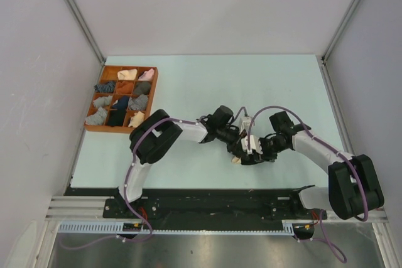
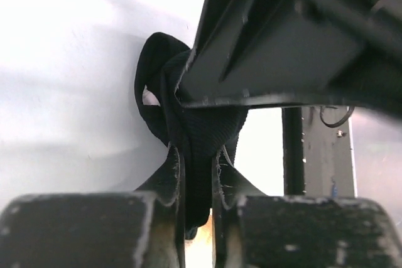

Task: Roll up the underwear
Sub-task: Pick up the underwear from the center of the board, then place the underwear in the storage box.

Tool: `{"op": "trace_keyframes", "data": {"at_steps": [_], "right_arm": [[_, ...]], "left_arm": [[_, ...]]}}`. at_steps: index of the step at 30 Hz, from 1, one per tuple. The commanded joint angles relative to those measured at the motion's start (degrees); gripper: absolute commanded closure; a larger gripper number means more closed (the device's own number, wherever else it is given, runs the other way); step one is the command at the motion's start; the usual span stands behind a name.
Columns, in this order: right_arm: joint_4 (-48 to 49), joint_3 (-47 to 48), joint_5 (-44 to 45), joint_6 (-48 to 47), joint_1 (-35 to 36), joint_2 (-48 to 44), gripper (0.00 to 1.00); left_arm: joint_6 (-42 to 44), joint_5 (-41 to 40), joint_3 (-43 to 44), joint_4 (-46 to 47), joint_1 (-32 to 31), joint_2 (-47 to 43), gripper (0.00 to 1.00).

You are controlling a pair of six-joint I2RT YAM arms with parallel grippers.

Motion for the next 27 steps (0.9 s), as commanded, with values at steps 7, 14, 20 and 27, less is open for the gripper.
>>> {"op": "trace_keyframes", "data": {"at_steps": [7,14,20,27], "right_arm": [[-16.48,18.61,-11.33,14.18,-3.74,-6.11,0.34],[-15.17,19.5,-15.99,21.04,-3.48,-11.92,0.25],[-15.17,19.41,-15.29,22.27,-3.48,-10.52,0.25],[-16.22,19.5,-14.24,21.57,-3.39,-8.5,0.24]], "left_arm": [[-4.33,-2.05,-14.17,-3.22,7.81,-14.49,1.0],[2.7,-2.68,-14.53,-19.01,19.22,-26.8,1.0],[13.42,-6.87,-5.49,-37.13,37.39,-32.88,1.0],[20.8,-17.23,6.01,-41.72,56.49,-32.63,0.99]]}}
